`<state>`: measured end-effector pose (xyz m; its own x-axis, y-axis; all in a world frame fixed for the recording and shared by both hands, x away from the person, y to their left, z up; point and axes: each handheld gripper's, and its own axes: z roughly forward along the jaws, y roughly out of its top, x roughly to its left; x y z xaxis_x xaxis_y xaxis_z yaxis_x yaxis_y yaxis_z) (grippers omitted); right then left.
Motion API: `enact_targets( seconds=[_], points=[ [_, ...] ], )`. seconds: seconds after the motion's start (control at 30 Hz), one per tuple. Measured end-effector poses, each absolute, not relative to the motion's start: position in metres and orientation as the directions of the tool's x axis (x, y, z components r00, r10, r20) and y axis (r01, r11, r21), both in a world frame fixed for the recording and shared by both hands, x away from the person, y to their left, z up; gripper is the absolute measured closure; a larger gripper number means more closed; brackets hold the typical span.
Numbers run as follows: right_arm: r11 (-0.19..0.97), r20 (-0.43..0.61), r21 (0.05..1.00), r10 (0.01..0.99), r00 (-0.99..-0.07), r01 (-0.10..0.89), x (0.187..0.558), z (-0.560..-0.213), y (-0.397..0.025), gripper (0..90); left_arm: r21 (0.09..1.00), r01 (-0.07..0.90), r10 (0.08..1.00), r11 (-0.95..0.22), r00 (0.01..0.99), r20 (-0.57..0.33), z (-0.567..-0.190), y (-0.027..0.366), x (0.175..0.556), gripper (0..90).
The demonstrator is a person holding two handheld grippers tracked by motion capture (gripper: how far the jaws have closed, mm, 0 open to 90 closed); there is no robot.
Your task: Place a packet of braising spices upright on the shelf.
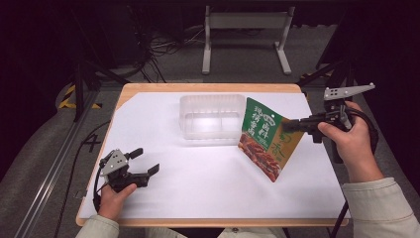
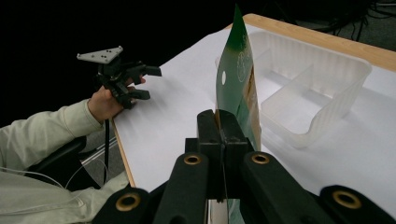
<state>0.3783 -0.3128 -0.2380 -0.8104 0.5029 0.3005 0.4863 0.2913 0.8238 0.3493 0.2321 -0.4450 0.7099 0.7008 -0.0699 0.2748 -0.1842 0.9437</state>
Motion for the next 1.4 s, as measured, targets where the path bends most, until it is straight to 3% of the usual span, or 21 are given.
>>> enact_targets(
  seconds=[0.63, 1.4],
  points=[
    [0.226, 0.323, 0.851, 0.486, -0.812, 0.474, 0.404, -0.205, -0.295, 90.0, 0.944, 0.273, 0.706, -0.187, 0.706, -0.064, -0.445, 0.234, 0.348, 13.6],
    [0.229, 0.265, 0.879, 0.495, -0.828, 0.418, 0.447, -0.182, -0.251, 90.0, 0.947, 0.265, 0.71, -0.184, 0.702, -0.058, -0.445, 0.235, 0.346, 13.0]
  ],
)
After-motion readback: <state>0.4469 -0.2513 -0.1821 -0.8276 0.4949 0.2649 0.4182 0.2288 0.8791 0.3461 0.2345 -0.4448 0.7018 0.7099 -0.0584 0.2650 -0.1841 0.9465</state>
